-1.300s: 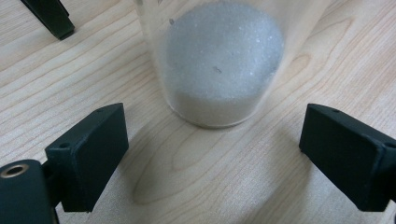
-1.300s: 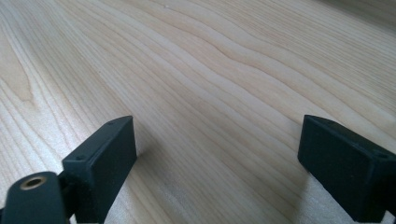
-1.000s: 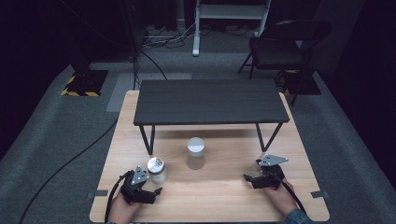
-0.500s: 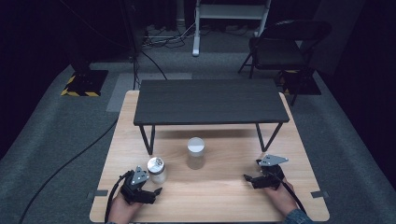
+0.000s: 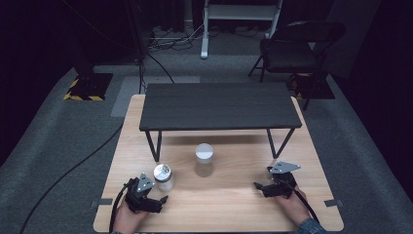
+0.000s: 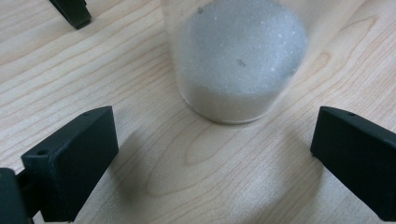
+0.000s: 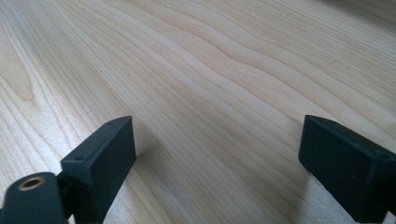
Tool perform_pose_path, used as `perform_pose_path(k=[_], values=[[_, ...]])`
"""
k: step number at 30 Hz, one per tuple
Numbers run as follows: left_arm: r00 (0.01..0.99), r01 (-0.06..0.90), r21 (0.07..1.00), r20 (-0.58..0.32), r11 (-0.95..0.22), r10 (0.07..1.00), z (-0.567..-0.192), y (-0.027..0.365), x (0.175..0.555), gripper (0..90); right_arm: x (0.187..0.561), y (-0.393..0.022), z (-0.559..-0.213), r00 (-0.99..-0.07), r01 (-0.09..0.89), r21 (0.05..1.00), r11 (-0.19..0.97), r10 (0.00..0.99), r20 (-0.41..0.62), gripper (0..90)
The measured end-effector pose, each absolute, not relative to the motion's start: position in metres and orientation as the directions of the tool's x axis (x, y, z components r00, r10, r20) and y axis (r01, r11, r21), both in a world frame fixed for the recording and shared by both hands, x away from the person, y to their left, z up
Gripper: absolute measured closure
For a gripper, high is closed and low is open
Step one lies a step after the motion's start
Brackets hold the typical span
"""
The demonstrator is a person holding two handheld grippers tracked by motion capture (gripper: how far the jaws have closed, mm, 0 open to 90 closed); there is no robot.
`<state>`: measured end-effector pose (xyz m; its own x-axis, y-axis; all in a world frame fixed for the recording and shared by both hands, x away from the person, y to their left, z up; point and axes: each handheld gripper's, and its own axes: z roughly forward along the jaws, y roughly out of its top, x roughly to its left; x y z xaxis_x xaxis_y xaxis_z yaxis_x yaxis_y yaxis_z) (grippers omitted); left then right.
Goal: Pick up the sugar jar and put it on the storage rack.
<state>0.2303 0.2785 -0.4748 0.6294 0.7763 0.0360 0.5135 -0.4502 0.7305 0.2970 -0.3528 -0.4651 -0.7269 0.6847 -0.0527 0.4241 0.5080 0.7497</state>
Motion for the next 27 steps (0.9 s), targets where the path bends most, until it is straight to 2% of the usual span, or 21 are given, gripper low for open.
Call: perform_pose_path(k=[12, 19, 27], values=[[0.603, 0.388, 0.877, -0.008, -0.285, 0.797, -0.473, 0.300, 0.204, 0.3, 0.297, -0.353, -0.465, -0.727, 0.424, 0.750, 0.508, 0.685, -0.053, 11.0], [0.595, 0.356, 0.899, -0.007, -0.255, 0.804, -0.476, 0.302, 0.198, 0.8, 0.297, -0.353, -0.465, -0.726, 0.425, 0.750, 0.507, 0.686, -0.053, 11.0], [0.608, 0.355, 0.913, -0.061, -0.202, 0.792, -0.482, 0.305, 0.205, 3.9, 0.297, -0.351, -0.465, -0.721, 0.428, 0.750, 0.505, 0.691, -0.054, 11.0]])
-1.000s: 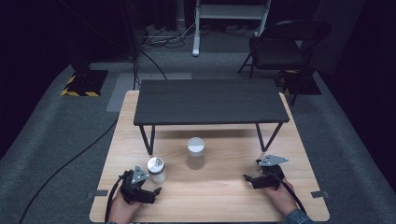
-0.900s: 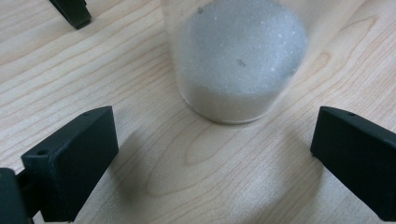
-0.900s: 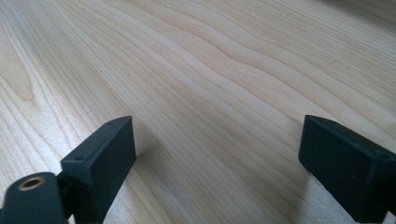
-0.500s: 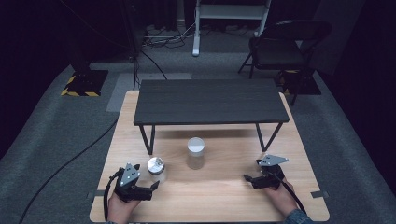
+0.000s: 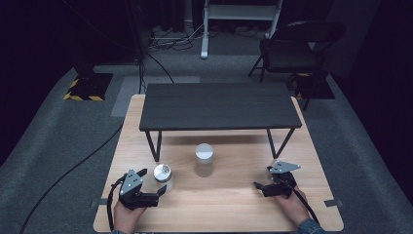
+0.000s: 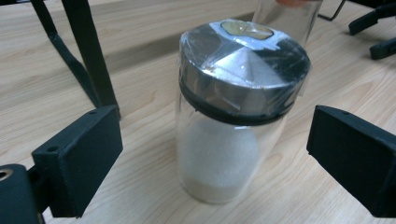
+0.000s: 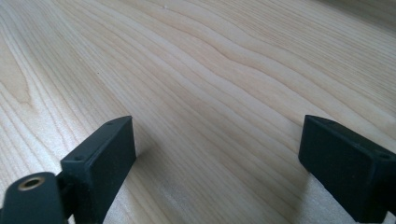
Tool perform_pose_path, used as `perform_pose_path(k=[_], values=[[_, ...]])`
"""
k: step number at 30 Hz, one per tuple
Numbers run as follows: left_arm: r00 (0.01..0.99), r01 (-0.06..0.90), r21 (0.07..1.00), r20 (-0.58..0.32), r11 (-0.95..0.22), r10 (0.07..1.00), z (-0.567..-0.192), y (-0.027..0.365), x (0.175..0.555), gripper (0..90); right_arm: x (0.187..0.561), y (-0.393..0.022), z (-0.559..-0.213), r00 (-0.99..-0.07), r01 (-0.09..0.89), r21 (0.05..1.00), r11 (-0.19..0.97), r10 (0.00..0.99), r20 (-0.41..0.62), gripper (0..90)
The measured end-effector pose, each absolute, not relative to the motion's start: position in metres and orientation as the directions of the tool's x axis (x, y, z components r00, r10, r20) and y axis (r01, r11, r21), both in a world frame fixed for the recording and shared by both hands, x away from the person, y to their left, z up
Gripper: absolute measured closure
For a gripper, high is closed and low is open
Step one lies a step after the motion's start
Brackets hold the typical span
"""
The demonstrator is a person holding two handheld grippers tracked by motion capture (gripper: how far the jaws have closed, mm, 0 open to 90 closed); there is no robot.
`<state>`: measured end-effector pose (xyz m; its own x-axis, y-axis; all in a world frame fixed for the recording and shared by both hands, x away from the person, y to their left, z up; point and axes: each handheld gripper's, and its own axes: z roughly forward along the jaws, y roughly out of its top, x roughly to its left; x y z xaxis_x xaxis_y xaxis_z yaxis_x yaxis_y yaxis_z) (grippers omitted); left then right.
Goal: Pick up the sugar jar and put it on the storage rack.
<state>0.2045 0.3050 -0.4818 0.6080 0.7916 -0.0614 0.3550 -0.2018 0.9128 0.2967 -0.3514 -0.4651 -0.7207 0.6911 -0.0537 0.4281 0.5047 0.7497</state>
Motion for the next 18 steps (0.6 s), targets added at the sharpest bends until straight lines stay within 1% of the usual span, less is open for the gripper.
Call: perform_pose_path(k=[5, 9, 10, 14, 16, 18], values=[[0.611, 0.374, 0.909, -0.092, -0.185, 0.786, -0.490, 0.302, 0.215, 6.1, 0.297, -0.351, -0.465, -0.717, 0.431, 0.749, 0.503, 0.695, -0.054, 10.8], [0.615, 0.367, 0.912, -0.090, -0.183, 0.783, -0.495, 0.298, 0.219, 9.3, 0.296, -0.350, -0.465, -0.716, 0.431, 0.749, 0.503, 0.696, -0.054, 10.7], [0.614, 0.363, 0.914, -0.088, -0.181, 0.784, -0.496, 0.297, 0.219, 10.7, 0.296, -0.350, -0.465, -0.716, 0.432, 0.749, 0.503, 0.696, -0.054, 10.6], [0.633, 0.343, 0.923, -0.091, -0.172, 0.769, -0.503, 0.297, 0.223, 21.6, 0.296, -0.350, -0.465, -0.713, 0.434, 0.749, 0.501, 0.699, -0.054, 10.5], [0.641, 0.332, 0.927, -0.085, -0.176, 0.763, -0.506, 0.295, 0.225, 24.8, 0.296, -0.350, -0.465, -0.712, 0.435, 0.749, 0.500, 0.700, -0.054, 10.4], [0.642, 0.305, 0.933, -0.051, -0.193, 0.765, -0.509, 0.291, 0.223, 28.6, 0.296, -0.350, -0.465, -0.712, 0.436, 0.749, 0.500, 0.700, -0.054, 10.4]])
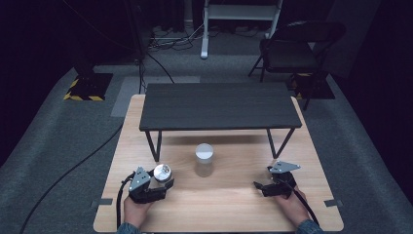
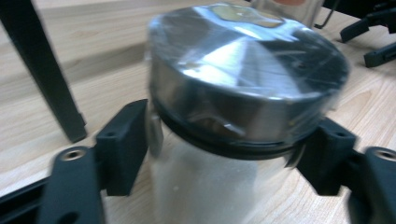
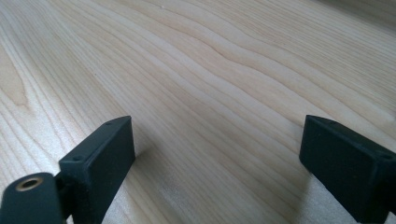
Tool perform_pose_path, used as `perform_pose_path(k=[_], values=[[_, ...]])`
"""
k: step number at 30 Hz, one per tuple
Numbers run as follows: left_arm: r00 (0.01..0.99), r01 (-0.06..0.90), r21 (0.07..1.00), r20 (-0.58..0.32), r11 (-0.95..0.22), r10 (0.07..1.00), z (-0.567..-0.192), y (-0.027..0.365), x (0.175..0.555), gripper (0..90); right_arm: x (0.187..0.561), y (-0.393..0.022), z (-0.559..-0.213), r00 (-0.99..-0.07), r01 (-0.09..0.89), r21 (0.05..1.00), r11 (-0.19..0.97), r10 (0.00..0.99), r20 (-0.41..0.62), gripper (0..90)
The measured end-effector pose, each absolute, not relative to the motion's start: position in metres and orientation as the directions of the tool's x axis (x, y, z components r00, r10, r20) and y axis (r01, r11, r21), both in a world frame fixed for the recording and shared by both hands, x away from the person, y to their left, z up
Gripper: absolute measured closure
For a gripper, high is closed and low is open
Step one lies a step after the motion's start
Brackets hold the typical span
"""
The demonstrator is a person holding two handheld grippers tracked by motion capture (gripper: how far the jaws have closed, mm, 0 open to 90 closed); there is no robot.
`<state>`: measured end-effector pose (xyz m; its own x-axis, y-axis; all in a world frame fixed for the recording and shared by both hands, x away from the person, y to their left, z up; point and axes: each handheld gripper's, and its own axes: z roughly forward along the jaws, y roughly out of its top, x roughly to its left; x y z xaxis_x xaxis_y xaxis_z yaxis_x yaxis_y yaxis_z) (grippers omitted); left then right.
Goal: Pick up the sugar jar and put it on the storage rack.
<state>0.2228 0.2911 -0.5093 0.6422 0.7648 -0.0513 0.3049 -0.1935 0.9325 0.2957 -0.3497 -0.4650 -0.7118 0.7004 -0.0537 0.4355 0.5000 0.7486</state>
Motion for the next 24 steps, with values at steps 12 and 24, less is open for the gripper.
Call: perform_pose_path(k=[12, 24], values=[[0.624, 0.261, 0.935, 0.028, -0.242, 0.781, -0.514, 0.280, 0.218, 30.6, 0.295, -0.349, -0.465, -0.710, 0.438, 0.748, 0.499, 0.702, -0.053, 10.0], [0.619, 0.263, 0.934, 0.028, -0.241, 0.785, -0.513, 0.279, 0.217, 30.7, 0.295, -0.349, -0.465, -0.710, 0.438, 0.748, 0.498, 0.702, -0.052, 9.8]])
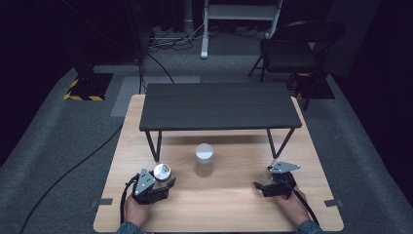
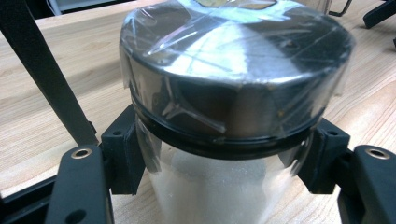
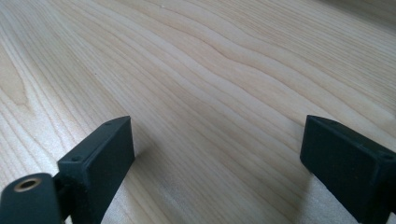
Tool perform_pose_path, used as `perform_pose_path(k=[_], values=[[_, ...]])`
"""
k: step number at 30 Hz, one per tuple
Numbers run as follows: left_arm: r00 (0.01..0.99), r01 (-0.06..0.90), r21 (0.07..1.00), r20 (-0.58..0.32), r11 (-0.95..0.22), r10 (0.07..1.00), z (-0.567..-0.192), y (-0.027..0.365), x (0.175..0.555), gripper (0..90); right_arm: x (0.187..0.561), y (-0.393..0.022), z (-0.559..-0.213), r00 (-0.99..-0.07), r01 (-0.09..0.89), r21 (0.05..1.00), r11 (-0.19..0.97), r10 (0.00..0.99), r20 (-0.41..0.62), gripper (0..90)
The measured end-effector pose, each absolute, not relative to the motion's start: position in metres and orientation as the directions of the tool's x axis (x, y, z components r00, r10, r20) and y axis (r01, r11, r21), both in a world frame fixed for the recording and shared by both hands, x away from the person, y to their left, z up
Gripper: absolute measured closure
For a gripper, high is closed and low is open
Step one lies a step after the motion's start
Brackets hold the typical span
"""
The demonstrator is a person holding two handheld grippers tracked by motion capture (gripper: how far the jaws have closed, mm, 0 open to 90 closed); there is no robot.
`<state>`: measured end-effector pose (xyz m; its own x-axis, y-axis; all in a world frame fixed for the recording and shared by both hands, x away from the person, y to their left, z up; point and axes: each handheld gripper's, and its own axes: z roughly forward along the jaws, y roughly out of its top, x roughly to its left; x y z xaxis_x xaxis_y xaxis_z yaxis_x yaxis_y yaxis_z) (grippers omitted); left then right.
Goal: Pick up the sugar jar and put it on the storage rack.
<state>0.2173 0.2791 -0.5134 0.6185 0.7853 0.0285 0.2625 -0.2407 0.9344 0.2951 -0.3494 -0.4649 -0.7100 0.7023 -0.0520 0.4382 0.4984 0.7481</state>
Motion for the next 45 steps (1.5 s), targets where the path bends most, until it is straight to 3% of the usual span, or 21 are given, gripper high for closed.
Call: perform_pose_path(k=[16, 19, 30, 38, 45], values=[[0.633, 0.241, 0.940, 0.034, -0.239, 0.773, -0.478, 0.264, 0.219, 30.9, 0.296, -0.349, -0.465, -0.715, 0.435, 0.747, 0.502, 0.697, -0.053, 9.7], [0.659, 0.245, 0.945, 0.000, -0.215, 0.752, -0.459, 0.264, 0.227, 30.8, 0.296, -0.350, -0.465, -0.718, 0.433, 0.747, 0.505, 0.694, -0.053, 9.7], [0.693, 0.184, 0.952, 0.051, -0.245, 0.719, -0.372, 0.253, 0.251, 30.9, 0.297, -0.350, -0.465, -0.726, 0.428, 0.746, 0.510, 0.686, -0.052, 9.7], [0.711, 0.185, 0.961, 0.012, -0.204, 0.703, -0.314, 0.252, 0.279, 30.9, 0.296, -0.351, -0.465, -0.732, 0.422, 0.747, 0.514, 0.679, -0.055, 9.7], [0.682, 0.183, 0.949, 0.066, -0.258, 0.728, -0.281, 0.226, 0.313, 30.8, 0.296, -0.351, -0.465, -0.731, 0.423, 0.747, 0.513, 0.680, -0.054, 9.6]])
